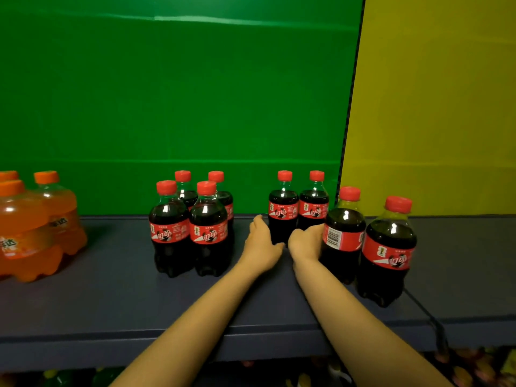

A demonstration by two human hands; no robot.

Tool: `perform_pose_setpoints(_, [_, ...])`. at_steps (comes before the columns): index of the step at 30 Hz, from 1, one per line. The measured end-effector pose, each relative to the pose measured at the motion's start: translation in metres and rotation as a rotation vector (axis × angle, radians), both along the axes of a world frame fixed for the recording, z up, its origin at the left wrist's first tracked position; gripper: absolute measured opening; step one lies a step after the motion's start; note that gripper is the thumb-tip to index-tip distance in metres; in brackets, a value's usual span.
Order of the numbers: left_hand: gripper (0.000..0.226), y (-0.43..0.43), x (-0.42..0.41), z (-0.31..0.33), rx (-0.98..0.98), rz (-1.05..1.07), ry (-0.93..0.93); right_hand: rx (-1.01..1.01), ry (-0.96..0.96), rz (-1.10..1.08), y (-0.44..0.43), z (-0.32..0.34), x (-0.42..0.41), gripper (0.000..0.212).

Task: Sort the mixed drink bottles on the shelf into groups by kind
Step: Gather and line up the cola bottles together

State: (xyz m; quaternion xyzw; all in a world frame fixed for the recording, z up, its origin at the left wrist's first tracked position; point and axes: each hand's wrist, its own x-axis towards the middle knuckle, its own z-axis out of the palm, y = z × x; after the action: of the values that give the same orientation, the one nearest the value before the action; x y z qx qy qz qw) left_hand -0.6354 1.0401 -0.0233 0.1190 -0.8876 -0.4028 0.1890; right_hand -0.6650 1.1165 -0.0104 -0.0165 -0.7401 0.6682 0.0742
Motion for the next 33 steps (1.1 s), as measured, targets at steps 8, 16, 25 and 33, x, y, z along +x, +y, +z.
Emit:
perform_pose_setpoints(8, [0.066, -0.01, -0.03, -0.004, 0.267, -0.026, 0.032, -0.092, -0.052, -0.007, -0.001, 0.003, -0.014, 0.049])
perform_pose_setpoints(16, [0.05, -0.013, -0.02, -0.009, 0.227, 0.048, 0.064, 0.077, 0.061, -0.008, -0.003, -0.006, -0.015, 0.067])
perform_pose_setpoints(25, [0.054, -0.02, -0.002, -0.009, 0.114, 0.174, 0.083, 0.328, 0.154, 0.097, -0.016, -0.018, -0.008, 0.077])
perform_pose_setpoints(33, [0.057, -0.018, 0.001, -0.009, 0.095, 0.208, 0.088, 0.352, 0.207, 0.124, -0.016, -0.022, -0.004, 0.08])
